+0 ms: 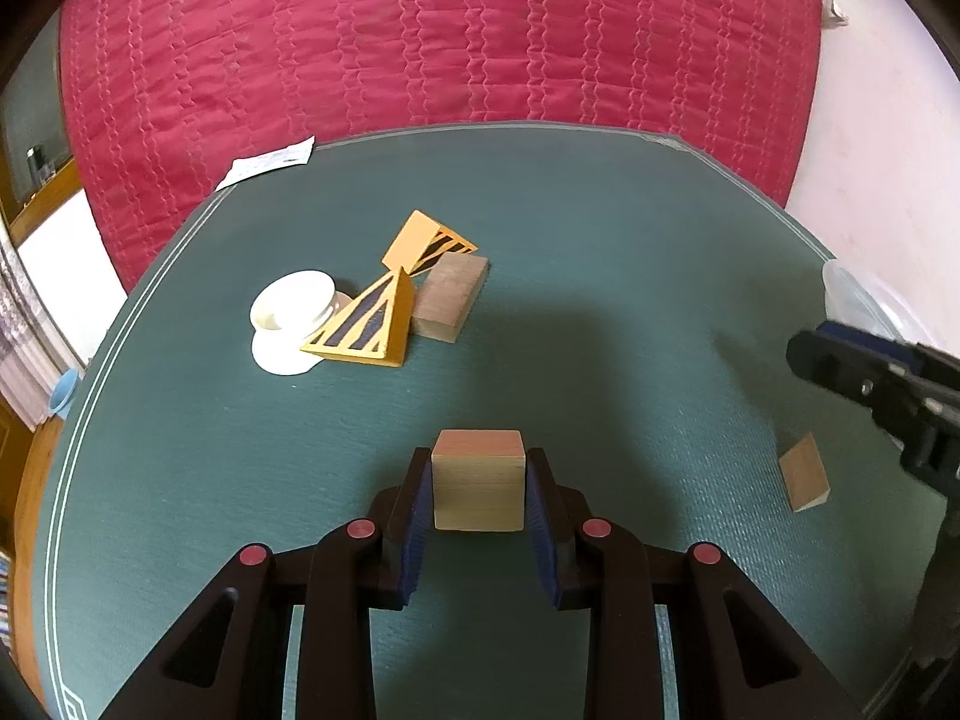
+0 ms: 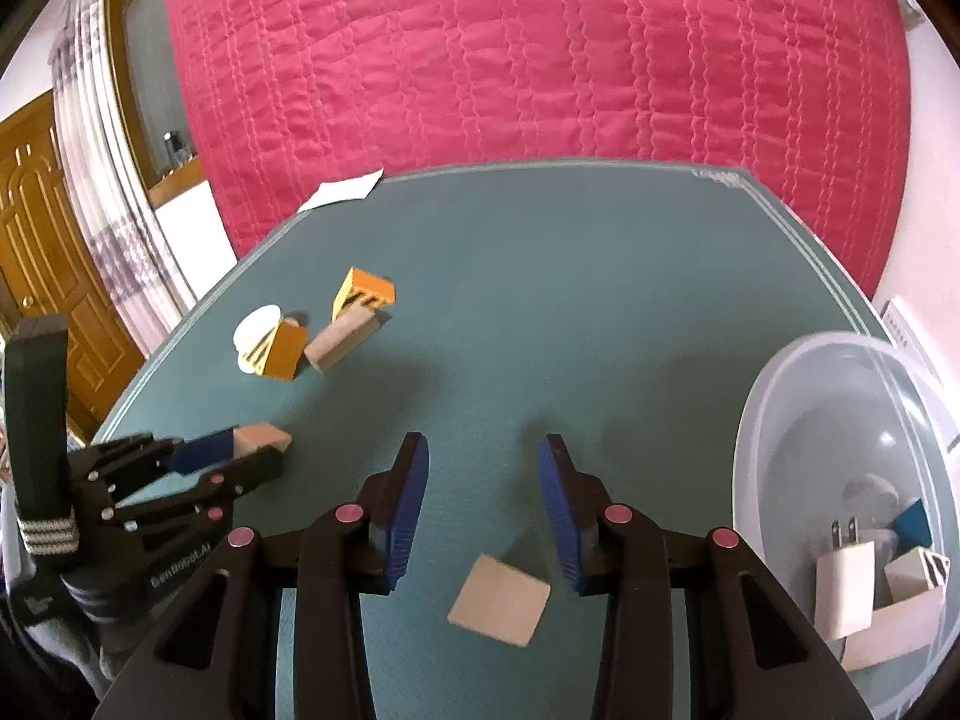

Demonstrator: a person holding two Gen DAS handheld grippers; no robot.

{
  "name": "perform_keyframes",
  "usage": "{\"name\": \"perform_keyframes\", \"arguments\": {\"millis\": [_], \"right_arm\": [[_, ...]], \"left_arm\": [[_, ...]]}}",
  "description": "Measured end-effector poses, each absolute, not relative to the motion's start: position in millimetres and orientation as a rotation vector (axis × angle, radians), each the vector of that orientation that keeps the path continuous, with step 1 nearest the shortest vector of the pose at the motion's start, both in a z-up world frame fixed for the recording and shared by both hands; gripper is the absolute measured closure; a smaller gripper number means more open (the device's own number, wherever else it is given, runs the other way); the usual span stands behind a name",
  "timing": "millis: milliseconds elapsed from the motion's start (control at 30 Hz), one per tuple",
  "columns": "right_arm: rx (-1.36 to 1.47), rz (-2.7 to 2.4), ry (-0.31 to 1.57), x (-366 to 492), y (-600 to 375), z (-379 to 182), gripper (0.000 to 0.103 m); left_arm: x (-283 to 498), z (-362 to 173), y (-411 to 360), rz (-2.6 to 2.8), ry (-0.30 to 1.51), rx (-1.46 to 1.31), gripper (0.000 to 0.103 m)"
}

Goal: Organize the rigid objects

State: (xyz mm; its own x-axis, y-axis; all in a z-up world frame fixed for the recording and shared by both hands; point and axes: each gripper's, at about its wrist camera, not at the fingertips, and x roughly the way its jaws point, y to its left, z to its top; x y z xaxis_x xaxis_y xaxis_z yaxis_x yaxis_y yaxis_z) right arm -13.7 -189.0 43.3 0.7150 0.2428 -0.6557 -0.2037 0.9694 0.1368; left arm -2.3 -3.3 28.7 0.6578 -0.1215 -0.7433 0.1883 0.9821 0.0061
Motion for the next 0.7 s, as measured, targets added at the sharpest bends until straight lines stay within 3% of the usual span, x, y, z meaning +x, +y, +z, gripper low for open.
{"name": "perform_keyframes", "arguments": {"millis": [400,500,700], "right_arm": [[0.059,0.239,0.793,-41,-204,28,0.062],[0.06,0.248,0.811,-42,-203,21,0.055],[0.042,0.266,0.822,-42,-196,20,0.054]], "left_arm": [[-3,30,-3,-0.179,0.831,0.081,0.072],[-4,29,-5,-0.183,0.83,0.086,0.072],[-4,28,-5,-0.186,0.832,0.087,0.072]]}}
